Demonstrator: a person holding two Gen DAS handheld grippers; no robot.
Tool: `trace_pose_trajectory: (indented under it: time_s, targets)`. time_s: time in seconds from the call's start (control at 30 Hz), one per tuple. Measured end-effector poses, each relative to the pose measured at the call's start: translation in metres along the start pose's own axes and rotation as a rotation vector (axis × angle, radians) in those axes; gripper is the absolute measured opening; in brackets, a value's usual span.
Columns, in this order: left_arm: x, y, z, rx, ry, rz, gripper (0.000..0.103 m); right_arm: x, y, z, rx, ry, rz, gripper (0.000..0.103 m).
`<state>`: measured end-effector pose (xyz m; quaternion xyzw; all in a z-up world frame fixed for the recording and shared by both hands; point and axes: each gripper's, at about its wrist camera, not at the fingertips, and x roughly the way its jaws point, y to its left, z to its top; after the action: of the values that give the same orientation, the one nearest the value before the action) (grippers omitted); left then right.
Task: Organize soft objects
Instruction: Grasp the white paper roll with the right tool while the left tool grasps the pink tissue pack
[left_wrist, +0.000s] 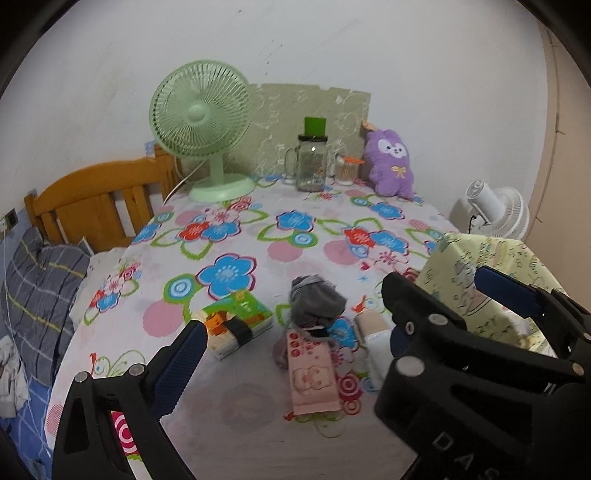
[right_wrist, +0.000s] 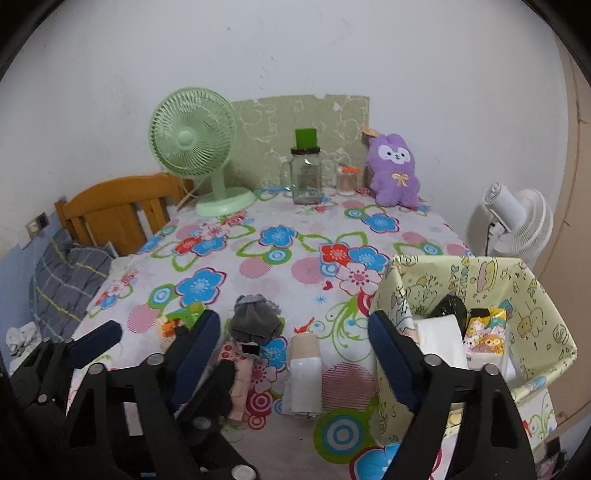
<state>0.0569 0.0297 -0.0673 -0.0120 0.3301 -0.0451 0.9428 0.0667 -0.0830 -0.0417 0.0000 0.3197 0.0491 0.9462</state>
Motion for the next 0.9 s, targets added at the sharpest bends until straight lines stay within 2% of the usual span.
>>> trace_pose_trajectory:
  time_s: [0.4,0.67,0.73,0.9]
  targets:
    - [0.023,0.008,-0.016,0.003,0.066,0.012,0.097,0.036,0.01,-0.016,-0.014,0.094,0.024,0.077]
    - [0.042,0.003,-0.023,0.001,0.121,-0.005,0.094,0.058,0.006,-0.026,-0.001,0.152,-0.014,0.072]
    - [0.046,0.001,-0.025,-0.006,0.132,-0.015,0.094,0.063,0.005,-0.027,0.001,0.168,-0.02,0.067]
    - [0.057,0.001,-0.029,-0.006,0.159,-0.019,0.094,0.076,0.001,-0.033,0.017,0.212,-0.035,0.065]
